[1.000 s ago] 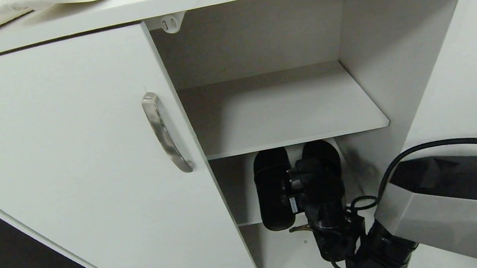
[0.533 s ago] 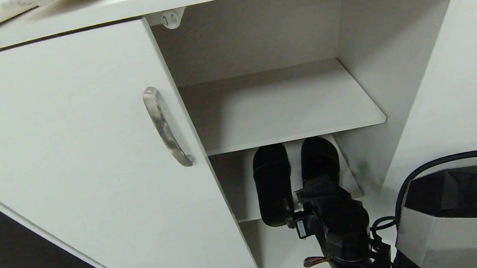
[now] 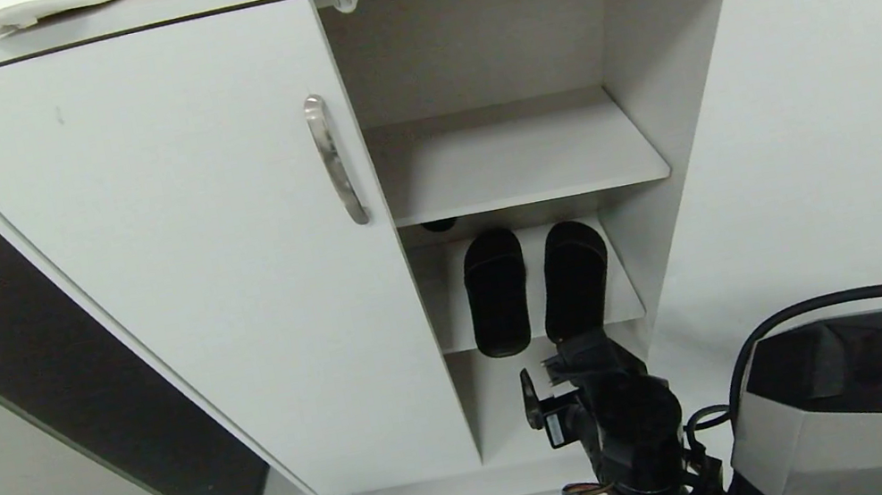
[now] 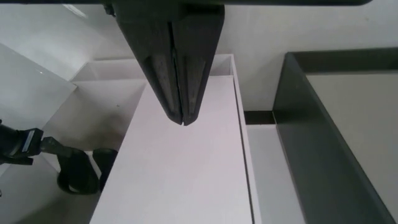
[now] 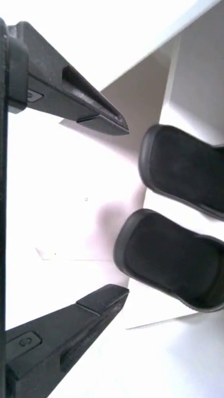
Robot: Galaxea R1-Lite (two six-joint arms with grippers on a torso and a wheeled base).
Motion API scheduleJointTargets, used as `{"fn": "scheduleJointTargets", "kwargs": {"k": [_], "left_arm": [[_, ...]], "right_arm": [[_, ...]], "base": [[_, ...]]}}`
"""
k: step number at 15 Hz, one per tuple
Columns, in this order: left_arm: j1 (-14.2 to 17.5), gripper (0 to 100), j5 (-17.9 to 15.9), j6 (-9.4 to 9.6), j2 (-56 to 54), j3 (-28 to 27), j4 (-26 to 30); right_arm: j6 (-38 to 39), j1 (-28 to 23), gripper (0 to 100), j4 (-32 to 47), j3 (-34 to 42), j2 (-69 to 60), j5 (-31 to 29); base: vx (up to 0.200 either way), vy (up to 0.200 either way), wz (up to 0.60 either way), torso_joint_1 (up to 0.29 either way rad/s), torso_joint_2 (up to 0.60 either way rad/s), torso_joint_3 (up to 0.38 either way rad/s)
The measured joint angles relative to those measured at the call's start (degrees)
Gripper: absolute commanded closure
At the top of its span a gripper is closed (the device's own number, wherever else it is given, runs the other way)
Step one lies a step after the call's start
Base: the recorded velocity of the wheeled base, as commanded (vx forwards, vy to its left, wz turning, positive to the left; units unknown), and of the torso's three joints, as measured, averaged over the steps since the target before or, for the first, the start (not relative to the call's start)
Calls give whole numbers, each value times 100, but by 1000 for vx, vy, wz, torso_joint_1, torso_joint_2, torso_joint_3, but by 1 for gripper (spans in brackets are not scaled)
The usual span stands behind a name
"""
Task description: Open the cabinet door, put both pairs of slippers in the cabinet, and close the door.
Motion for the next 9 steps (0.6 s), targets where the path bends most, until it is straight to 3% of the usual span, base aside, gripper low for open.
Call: {"fn": "scheduleJointTargets", "kwargs": {"k": [6,9], "left_arm": [[0,100,-2,5,0,0,6],[-2,100,-6,7,0,0,9]], "right_arm": [[-18,55,0,-118,69,20,-12],[-18,57,0,-123,66,23,-12]], "base": [[0,0,0,0,0,0],[0,0,0,6,1,129]]}}
